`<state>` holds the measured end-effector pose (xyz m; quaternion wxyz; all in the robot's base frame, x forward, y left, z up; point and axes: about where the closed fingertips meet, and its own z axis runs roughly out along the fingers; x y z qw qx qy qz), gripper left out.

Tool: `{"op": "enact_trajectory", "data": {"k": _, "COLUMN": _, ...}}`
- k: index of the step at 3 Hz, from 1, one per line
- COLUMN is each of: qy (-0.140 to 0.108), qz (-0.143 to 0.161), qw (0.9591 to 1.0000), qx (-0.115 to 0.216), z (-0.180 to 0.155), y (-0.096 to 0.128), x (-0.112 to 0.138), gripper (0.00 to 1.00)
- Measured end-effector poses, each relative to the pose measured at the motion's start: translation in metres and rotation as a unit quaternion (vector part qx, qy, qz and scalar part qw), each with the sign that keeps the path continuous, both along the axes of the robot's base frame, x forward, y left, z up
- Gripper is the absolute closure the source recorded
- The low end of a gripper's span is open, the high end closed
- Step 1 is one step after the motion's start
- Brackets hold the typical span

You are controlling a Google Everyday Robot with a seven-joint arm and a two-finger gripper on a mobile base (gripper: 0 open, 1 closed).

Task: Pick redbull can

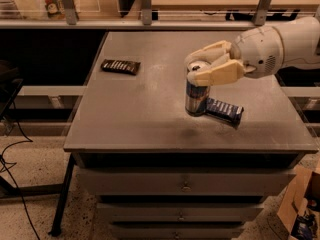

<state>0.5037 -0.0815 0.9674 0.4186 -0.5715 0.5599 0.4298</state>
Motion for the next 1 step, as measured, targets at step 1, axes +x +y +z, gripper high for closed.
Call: {"op": "enact_trajectory", "data": {"k": 1, "qy": -0.030, "qz": 0.012, "qw": 0.9995, "qx": 0.004, "z": 0.0337, "y": 0.0031, "x": -0.0061, "gripper": 1.00}}
